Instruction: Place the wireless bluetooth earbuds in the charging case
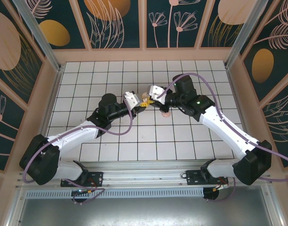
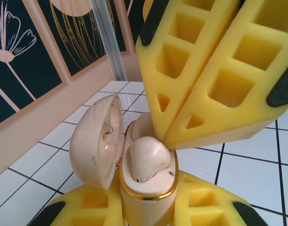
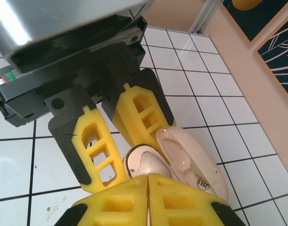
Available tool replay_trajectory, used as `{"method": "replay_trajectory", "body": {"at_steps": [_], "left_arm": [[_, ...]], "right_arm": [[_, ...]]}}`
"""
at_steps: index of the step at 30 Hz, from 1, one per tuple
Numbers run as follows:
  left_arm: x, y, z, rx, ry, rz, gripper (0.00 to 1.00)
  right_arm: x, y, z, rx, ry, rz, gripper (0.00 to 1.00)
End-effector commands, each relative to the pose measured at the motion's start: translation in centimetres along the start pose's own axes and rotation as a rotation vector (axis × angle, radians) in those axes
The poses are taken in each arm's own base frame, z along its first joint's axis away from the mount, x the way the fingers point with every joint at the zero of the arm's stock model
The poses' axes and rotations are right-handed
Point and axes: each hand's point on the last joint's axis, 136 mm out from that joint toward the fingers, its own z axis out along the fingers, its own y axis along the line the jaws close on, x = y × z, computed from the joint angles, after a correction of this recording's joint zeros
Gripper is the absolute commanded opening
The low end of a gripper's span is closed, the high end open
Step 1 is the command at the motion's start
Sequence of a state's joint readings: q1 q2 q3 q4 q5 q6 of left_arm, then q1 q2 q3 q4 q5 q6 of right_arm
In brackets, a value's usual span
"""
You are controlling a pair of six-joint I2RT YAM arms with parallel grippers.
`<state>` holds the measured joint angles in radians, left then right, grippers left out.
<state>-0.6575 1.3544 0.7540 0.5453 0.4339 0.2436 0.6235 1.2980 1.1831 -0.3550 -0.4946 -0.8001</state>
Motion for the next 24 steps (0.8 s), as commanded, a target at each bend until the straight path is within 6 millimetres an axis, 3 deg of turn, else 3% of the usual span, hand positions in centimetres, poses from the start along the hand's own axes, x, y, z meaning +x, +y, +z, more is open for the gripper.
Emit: {"method": "replay_trajectory", "body": {"at_steps": [1, 6, 10, 17, 24], "left_arm": [[-5.5, -1.2, -0.9, 0.059, -0.158, 0.101, 0.15], [-5.1, -0.8, -0.7, 0.032, -0.141, 0.091, 0.15], [-4.4, -0.2, -0.5, 0.005, -0.114, 0.076, 0.15], [-3.7, -0.5, -0.4, 0.016, -0.101, 0.066, 0.15], [-4.0, -0.8, -0.5, 0.034, -0.109, 0.076, 0.15]], "right_arm": [[1.0, 1.2, 1.1, -0.054, 0.054, -0.01, 0.09], [-0.3, 0.6, -0.2, -0.006, 0.004, -0.024, 0.11], [-2.4, 0.6, -2.6, 0.037, -0.082, -0.055, 0.2], [-4.2, 0.2, -6.4, 0.157, -0.165, -0.09, 0.61], [-2.6, -0.7, -5.6, 0.129, -0.018, -0.13, 0.75]]}}
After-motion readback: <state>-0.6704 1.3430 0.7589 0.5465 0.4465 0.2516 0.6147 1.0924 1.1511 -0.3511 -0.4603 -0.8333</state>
